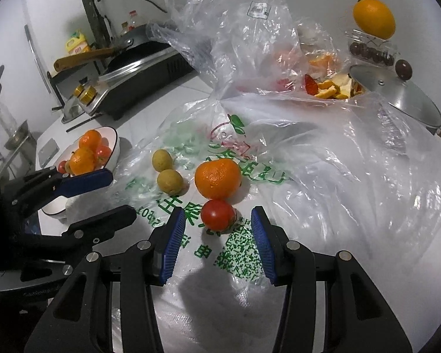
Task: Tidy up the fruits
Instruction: 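Grasp a red tomato with the right gripper while the left gripper grasps a yellow fruit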
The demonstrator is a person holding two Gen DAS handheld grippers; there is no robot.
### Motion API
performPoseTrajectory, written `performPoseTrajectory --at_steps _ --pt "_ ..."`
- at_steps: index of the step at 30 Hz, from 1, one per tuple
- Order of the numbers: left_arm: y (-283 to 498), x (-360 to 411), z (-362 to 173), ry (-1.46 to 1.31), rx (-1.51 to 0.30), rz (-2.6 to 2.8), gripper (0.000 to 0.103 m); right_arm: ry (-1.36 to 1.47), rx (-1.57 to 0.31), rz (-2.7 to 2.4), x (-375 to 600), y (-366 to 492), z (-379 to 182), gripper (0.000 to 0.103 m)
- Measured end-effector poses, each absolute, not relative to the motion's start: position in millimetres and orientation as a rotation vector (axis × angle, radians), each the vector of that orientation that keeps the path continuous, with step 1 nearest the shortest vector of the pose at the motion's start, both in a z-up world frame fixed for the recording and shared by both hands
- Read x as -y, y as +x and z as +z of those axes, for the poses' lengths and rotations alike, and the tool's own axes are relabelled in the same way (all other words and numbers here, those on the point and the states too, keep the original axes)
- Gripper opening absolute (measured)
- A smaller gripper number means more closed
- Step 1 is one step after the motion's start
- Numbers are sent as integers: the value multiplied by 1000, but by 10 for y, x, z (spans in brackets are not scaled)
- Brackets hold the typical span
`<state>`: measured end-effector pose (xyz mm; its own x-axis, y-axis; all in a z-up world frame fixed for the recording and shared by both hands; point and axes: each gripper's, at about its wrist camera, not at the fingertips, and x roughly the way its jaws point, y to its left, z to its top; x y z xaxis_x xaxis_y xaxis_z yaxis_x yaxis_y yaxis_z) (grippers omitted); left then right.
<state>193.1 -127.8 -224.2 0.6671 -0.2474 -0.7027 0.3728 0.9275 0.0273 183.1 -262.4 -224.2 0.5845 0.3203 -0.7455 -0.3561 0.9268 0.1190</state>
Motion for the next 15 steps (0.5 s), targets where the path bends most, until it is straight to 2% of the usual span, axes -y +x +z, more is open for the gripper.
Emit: performPoseTrajectory --at_steps 12,15 --pt "2098 1396 -2265 218 -734 -389 52 -52 -881 408 2613 1933 -2312 49" --pt "2139 1431 -2282 223 -740 -395 52 -50 -891 410 2616 1951 -2339 45"
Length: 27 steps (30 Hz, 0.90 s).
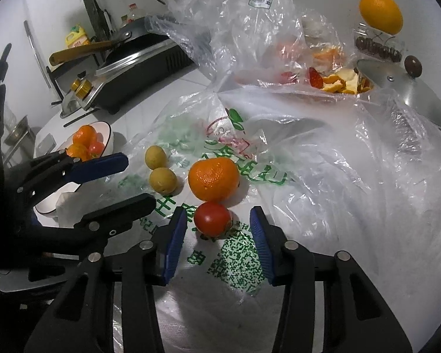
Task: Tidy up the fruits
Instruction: 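Grasp a red tomato with the right gripper while the left gripper grasps a yellow fruit, then lift the red tomato and yellow fruit off the bag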
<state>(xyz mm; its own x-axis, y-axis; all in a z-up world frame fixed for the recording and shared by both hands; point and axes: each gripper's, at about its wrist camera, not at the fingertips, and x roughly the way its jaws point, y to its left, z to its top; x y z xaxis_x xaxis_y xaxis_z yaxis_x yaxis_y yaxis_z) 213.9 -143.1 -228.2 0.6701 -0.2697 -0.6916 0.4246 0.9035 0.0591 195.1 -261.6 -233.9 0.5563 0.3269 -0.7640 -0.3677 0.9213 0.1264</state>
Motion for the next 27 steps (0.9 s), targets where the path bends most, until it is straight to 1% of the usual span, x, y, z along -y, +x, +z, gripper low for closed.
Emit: performPoseTrajectory --at_steps 6,9,10,14,18,22,23,24,27 --pt "2215 1463 -2329 229 -756 -413 51 -46 -903 420 2619 1985 -2396 41" --pt "2281 1454 -2380 212 -783 -421 51 -50 -906 441 2625 1995 -2423 31" --pt "2294 1448 -2383 209 -786 -419 51 -54 -907 444 2621 1994 -2423 29" --pt "2327 1472 -2391 224 -787 -407 49 -61 -904 451 2646 1980 -2416 29" --pt "2367 1492 -2426 230 -810 -412 42 -53 -894 443 2706 1969 -2394 29" --pt "2435 1511 -2466 228 -840 -416 39 -45 -889 433 2783 1968 -2388 29" --pt "2444 1513 -2473 227 -845 -417 37 -42 -892 432 2798 1973 -2399 29" --pt "2459 1508 -2484 224 -853 -416 32 -40 -894 430 2808 1974 -2406 29" --pt "2474 1483 -2493 208 -861 -415 29 -42 -887 434 2809 1957 -2393 29"
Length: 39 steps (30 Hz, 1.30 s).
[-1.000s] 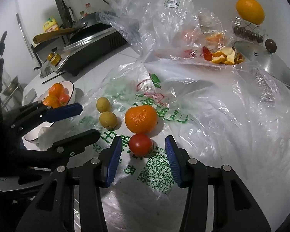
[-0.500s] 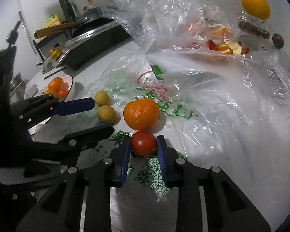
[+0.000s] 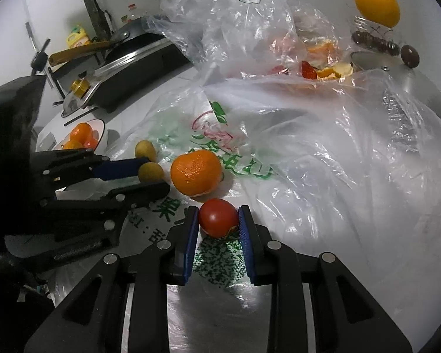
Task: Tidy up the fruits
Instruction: 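Lift the red tomato and yellow fruit off the bag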
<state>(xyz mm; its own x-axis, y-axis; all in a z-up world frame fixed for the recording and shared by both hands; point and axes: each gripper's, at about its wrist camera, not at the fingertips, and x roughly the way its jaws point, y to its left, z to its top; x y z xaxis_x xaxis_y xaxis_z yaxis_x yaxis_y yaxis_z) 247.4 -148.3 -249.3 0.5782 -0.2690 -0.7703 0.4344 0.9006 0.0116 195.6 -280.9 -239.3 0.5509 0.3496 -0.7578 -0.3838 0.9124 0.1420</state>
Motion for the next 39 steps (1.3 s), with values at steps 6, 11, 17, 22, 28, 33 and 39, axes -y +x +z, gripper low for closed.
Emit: performPoseTrajectory --at_steps 6,11,17,22,28,33,39 --pt "2419 1498 -2481 220 -852 -429 29 -47 -883 430 2791 1941 -2368 29" --pt "2311 1481 -2385 205 -827 -447 29 -53 -873 420 2781 1885 -2308 29" --pt "2176 1446 -2255 192 -795 -460 29 -63 -858 416 2732 1792 -2225 29" --pt "2062 1393 -2154 188 -773 -459 29 -73 -843 419 2677 1699 -2145 29" --pt "1929 1280 -2059 178 -750 -448 29 -87 -824 422 2600 1580 -2056 29" --pt "1807 1174 -2020 165 -740 -441 29 -102 -814 427 2515 1495 -2006 29" --pt "1686 1037 -2001 155 -734 -427 29 -115 -806 439 2390 1410 -1959 29"
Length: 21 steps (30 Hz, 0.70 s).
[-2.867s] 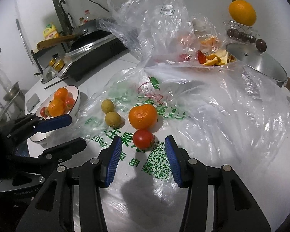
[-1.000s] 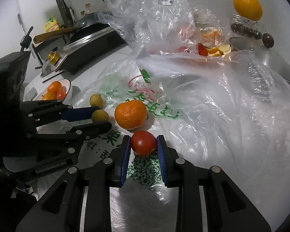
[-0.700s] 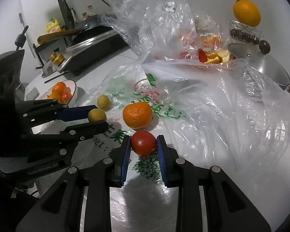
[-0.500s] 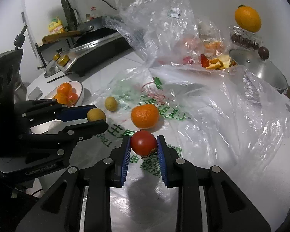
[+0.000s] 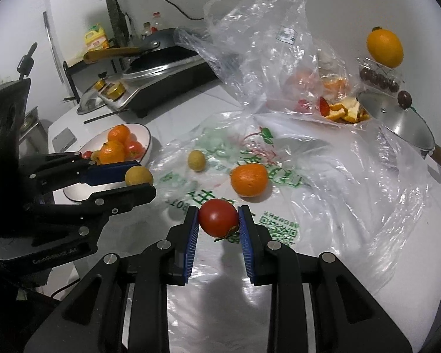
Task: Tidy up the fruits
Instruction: 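Lift the red tomato and yellow fruit off the bag, then carry the tomato and yellow fruit over the white plate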
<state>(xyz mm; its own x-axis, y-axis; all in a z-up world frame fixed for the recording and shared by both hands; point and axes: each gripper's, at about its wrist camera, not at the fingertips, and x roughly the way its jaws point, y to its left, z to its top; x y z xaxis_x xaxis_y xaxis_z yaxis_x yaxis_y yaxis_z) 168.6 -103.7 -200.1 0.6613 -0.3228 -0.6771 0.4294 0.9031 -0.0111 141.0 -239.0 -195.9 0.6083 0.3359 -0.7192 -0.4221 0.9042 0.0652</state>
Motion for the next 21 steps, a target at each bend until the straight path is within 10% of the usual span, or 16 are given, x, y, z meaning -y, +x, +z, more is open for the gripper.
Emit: performPoseTrajectory --at_steps 21 --pt "1388 469 -2059 89 -723 -367 29 -193 -808 498 1827 1303 -1910 29"
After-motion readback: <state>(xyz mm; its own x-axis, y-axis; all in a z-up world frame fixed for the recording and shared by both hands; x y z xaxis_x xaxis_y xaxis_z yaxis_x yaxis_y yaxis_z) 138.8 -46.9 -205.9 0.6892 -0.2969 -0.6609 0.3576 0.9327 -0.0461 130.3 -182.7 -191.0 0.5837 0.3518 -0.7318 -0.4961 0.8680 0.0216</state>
